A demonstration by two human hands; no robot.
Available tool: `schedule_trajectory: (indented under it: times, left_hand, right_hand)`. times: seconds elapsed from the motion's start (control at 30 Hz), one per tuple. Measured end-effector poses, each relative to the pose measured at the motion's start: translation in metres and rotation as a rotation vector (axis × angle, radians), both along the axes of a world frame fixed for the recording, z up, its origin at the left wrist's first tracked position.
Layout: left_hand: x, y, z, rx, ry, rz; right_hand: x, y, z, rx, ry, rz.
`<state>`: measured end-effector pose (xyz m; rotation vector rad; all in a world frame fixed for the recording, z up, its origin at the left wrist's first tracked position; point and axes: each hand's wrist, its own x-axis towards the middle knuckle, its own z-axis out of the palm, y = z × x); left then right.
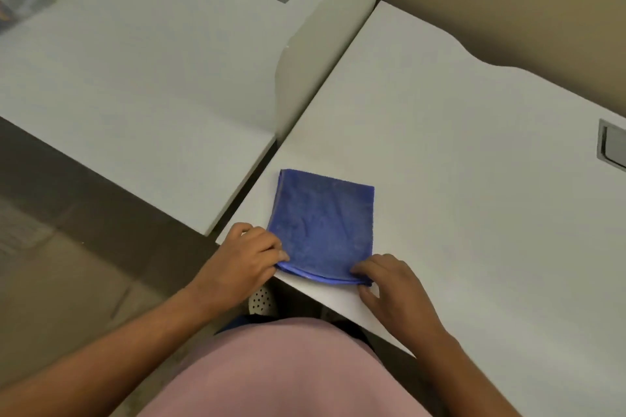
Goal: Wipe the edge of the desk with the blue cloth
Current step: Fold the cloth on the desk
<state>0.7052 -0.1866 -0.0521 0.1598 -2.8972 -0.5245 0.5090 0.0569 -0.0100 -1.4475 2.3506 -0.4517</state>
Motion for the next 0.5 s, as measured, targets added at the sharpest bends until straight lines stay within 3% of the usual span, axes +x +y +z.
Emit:
schedule_trajectory:
  times: [0.2,0.37,0.5]
  left_hand:
    - [0.002,-0.006,0.009,0.097,-0.03,-0.05]
    - [-0.021,-0.026,0.034,0.458,-0.059,0.144]
    - [-0.063,-0.045,0.048,0.498,0.004,0.276]
  right_hand:
    - [0.014,0.001,0.001,-0.065,0.045,-0.101]
    - [-0.005,-0.014,0.014,-0.124,-0.143,-0.315]
    - [-0.037,-0.043,0.025,-0.155,-0.161,-0.394]
